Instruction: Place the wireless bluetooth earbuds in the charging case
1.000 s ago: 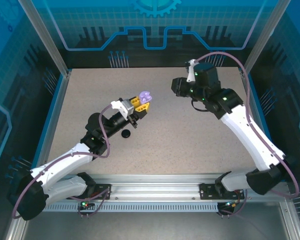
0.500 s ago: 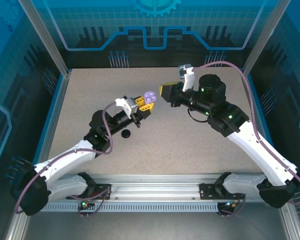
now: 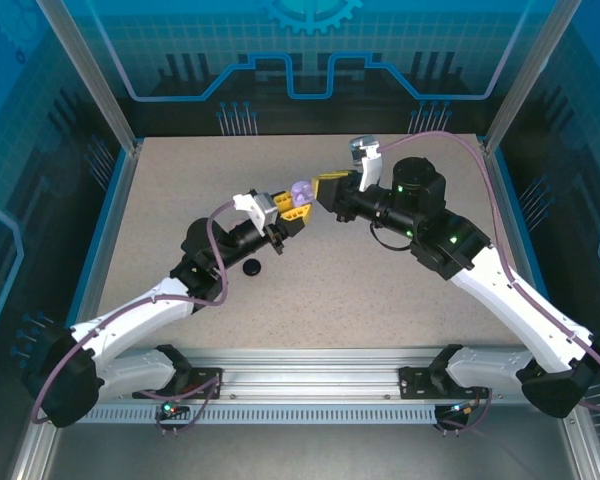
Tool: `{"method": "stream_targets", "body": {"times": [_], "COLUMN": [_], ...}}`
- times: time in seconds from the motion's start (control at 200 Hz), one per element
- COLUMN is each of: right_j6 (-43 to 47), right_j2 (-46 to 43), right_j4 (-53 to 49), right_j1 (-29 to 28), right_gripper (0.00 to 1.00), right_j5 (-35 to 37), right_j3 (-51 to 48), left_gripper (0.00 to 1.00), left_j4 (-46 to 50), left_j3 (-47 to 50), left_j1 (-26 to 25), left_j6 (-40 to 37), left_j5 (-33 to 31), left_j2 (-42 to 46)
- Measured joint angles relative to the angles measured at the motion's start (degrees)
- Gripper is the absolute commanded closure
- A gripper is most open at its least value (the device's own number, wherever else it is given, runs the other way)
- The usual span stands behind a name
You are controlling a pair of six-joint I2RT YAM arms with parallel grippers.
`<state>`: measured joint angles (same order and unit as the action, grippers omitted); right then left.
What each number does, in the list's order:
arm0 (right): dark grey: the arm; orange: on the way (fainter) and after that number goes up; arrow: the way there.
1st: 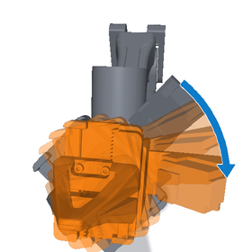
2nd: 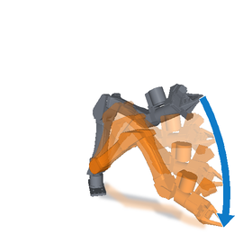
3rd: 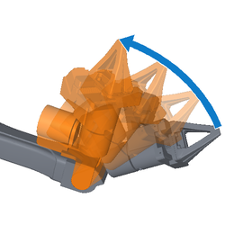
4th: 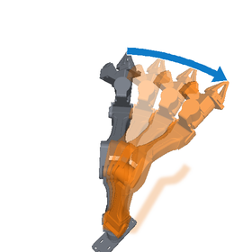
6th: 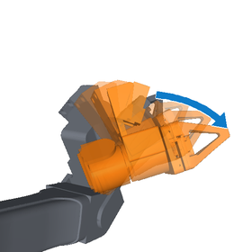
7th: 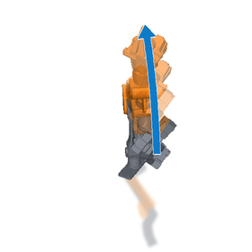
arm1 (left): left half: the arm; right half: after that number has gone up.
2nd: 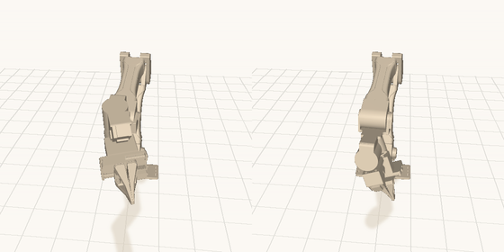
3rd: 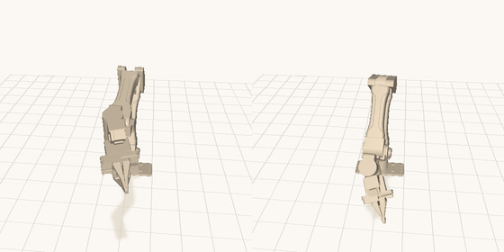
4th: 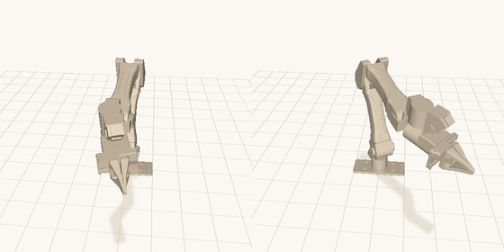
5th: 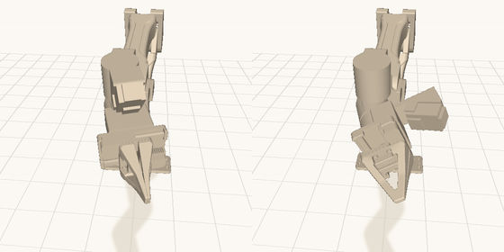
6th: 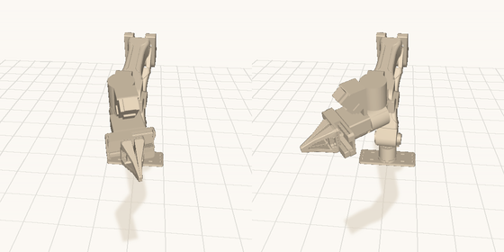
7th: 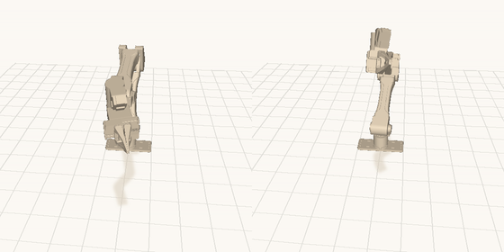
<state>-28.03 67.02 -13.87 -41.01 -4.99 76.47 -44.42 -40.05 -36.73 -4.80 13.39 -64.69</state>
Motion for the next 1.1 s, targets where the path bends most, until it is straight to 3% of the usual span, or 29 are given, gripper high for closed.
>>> {"method": "stream_targets", "body": {"times": [1.101], "right_j6": [0.02], "right_j2": [1.79], "right_j4": [2.40], "right_j1": [-1.07], "right_gripper": [0.79], "right_j5": [0.24], "right_j3": [-1.92], "left_gripper": [1.00], "left_j4": [0.46], "left_j3": [0.00], "left_j1": [-0.37], "left_j6": [-0.04], "left_j5": [-0.04], "left_j2": [-0.20]}}
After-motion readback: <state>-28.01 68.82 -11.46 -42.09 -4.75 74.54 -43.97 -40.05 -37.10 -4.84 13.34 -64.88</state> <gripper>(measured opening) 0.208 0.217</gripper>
